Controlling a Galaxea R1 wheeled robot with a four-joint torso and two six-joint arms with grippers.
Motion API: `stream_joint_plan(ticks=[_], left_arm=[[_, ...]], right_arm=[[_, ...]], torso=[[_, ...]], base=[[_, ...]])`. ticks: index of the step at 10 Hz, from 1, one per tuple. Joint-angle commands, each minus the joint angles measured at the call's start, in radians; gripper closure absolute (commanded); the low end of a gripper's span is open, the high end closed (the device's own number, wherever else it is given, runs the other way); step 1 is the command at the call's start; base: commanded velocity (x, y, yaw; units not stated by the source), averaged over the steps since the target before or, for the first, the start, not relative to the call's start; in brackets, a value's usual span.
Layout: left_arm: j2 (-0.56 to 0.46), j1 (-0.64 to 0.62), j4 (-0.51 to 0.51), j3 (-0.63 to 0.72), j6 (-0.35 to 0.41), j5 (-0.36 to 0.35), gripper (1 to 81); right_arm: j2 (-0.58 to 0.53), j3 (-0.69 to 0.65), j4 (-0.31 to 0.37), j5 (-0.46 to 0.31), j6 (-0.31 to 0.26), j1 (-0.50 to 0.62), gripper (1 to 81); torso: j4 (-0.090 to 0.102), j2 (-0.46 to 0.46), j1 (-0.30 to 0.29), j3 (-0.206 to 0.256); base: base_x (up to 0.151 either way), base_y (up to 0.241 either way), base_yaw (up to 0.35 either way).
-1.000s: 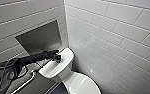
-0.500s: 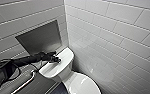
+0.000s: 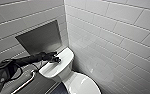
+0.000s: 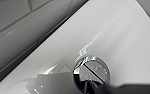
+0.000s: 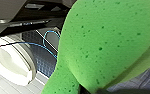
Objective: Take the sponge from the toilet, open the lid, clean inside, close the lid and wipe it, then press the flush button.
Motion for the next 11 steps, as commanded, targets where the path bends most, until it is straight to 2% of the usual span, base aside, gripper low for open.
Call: stream_joint_plan(ticks=[1,8,9,11], left_arm=[[0.014,-0.112,0.024,-0.043,0.006,0.032,81.1],[0.027,-0.079,0.021,-0.072,0.012,0.031,81.1],[0.022,-0.105,0.018,-0.069,0.011,0.032,81.1],[-0.036,-0.213,-0.003,0.02,0.005,0.04,81.1]], right_arm=[[-0.006,0.014,-0.006,-0.083,-0.005,-0.026,81.1],[0.001,0.007,-0.006,-0.083,-0.005,-0.027,81.1],[0.001,0.007,-0.006,-0.084,-0.005,-0.026,81.1],[0.001,0.007,-0.006,-0.083,-0.005,-0.026,81.1]], torso=[[0.0,0.0,0.0,0.0],[0.0,0.0,0.0,0.0],[0.0,0.0,0.0,0.0],[0.0,0.0,0.0,0.0]], base=[[0.0,0.0,0.0],[0.0,0.0,0.0],[0.0,0.0,0.0],[0.0,0.0,0.0]])
